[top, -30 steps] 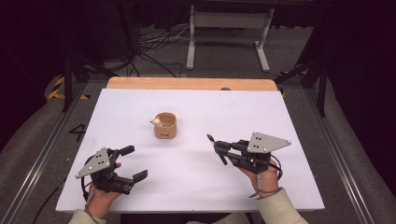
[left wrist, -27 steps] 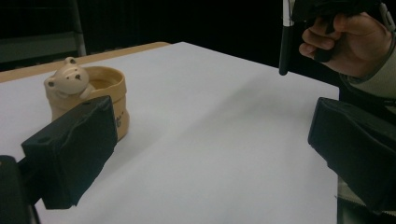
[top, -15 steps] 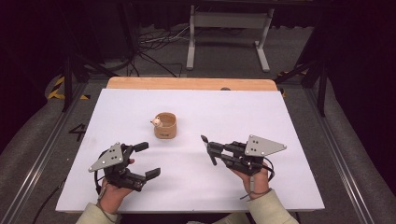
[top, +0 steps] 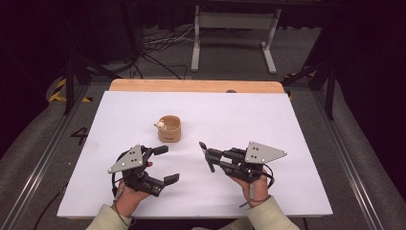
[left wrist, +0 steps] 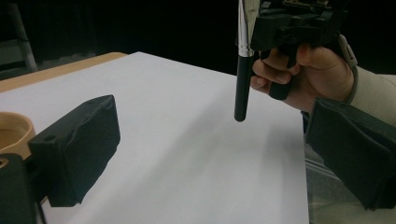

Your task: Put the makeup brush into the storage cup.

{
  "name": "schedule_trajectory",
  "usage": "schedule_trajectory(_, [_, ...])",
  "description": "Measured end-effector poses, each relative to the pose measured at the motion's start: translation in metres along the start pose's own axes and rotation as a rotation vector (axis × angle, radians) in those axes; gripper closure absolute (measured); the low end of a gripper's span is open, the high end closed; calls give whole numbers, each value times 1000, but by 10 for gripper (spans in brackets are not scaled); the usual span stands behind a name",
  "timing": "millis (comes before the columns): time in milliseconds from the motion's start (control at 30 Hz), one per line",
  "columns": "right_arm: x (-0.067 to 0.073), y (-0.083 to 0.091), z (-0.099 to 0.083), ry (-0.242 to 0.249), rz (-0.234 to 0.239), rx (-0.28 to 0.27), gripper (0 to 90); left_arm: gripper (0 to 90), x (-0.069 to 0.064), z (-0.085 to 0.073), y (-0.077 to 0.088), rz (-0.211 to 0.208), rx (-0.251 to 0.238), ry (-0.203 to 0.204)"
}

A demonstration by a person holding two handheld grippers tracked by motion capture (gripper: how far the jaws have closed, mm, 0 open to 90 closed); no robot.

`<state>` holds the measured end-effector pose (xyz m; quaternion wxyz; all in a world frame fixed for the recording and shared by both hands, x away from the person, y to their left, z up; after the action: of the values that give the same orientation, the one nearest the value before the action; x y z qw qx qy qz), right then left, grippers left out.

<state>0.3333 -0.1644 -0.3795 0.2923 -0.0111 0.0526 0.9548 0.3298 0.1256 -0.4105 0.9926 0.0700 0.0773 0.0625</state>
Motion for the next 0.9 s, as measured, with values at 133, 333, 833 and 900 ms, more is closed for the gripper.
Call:
schedule_trajectory(133, [4, -4, -1, -10, 18, -8, 797, 47, -1, 0, -6, -13, 9, 5])
schedule_trajectory(333, [10, -11, -3, -6, 43, -13, 797, 53, -3, 1, -12, -29, 13, 1])
schedule_trajectory(833, [23, -24, -7, -16, 93, -18, 797, 154, -10, -1, -22, -89, 14, -11])
schedule_trajectory(900, [24, -25, -8, -15, 95, -19, 797, 195, -10, -1, -22, -90, 9, -1])
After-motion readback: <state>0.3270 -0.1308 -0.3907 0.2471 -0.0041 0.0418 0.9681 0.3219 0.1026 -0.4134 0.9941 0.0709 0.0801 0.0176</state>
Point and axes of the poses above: each handheld gripper's, and its own axes: y roughly backward along the jaws, z roughly out of its top, x roughly to its left, the point moved 2 cm from there along -y, roughly forward along the jaws, and after that the axes turned 13 degrees about -z, right-handed, at the moved point
